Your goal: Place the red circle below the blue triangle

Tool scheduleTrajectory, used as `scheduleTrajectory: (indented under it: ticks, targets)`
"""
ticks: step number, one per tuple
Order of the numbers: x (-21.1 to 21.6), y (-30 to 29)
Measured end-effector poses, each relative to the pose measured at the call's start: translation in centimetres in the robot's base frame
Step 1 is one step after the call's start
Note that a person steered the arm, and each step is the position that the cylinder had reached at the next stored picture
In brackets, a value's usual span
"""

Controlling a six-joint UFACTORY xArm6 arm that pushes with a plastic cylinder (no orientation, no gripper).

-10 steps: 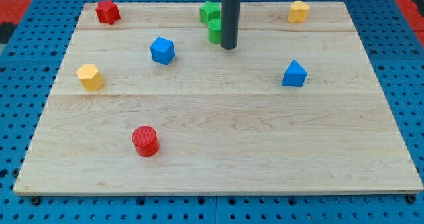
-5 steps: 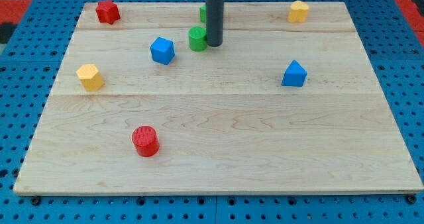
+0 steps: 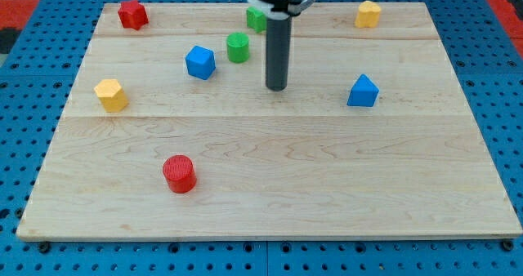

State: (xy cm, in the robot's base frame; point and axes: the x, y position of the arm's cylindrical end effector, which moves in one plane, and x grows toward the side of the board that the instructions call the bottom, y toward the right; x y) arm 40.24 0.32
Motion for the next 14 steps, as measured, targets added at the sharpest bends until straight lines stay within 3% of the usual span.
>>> scheduleTrajectory:
  ticks: [2,3,4,5,7,8,9,10,11,12,13,14]
  targets:
    - [7.4,-6.8]
    - [7.1,-11.0]
    - [9.7,-17.6]
    - [15.5,-18.9]
    - [12.8,-11.6]
    - [14.0,-10.2]
    - [17.7,-11.1]
    - [13.9,-6.9]
    - [15.1,4.2]
    - [16.2,-2.5]
    - [21.1,-2.4]
    - [21.6,4.2]
